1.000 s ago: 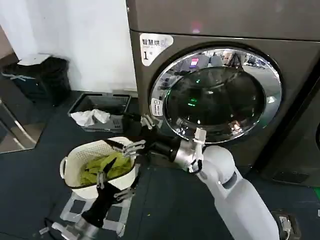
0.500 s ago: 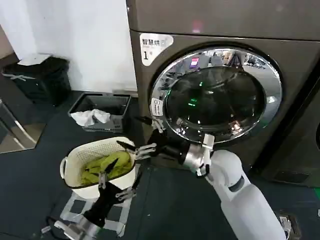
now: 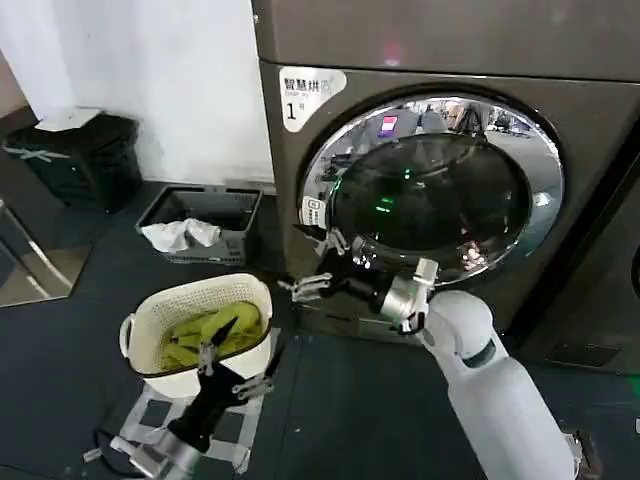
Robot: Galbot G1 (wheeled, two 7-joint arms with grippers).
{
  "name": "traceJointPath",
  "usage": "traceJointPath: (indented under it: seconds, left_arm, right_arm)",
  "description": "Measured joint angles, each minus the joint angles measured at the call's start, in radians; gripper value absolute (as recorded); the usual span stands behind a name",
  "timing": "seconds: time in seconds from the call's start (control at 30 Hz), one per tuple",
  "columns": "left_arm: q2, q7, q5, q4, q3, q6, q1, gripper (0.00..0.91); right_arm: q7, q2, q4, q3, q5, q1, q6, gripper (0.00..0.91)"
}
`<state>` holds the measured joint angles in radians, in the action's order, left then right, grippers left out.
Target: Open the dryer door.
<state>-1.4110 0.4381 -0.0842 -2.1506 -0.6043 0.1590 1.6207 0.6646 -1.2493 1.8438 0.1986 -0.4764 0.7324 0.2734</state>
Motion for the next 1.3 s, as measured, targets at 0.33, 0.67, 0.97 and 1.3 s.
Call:
traceJointPath:
  seconds: [0.33,0.67,0.97,1.3]
  left_arm:
    - [-0.001,0.001,-0.001,-0.014,0.002,-0.030,0.001,0.907]
    - [-0.007,-0.007,-0.001,-0.025,0.000,-0.046,0.005,0.907]
    - [-0.009,-0.013,0.000,-0.027,-0.001,-0.052,0.002,0.907]
    - [-0.001,-0.011,-0.007,-0.024,0.004,-0.055,-0.007,0.907]
  right_arm:
    - [0.003,-0.015,-0.060,-0.002,0.016,-0.030,-0.015,0.907]
    - [0.012,-0.035,-0.126,-0.002,0.044,-0.054,-0.039,0.907]
    - [0.030,-0.023,-0.140,0.029,0.054,-0.030,-0.043,0.907]
    - [0.032,-0.002,-0.154,0.069,0.062,-0.009,-0.050,0.907]
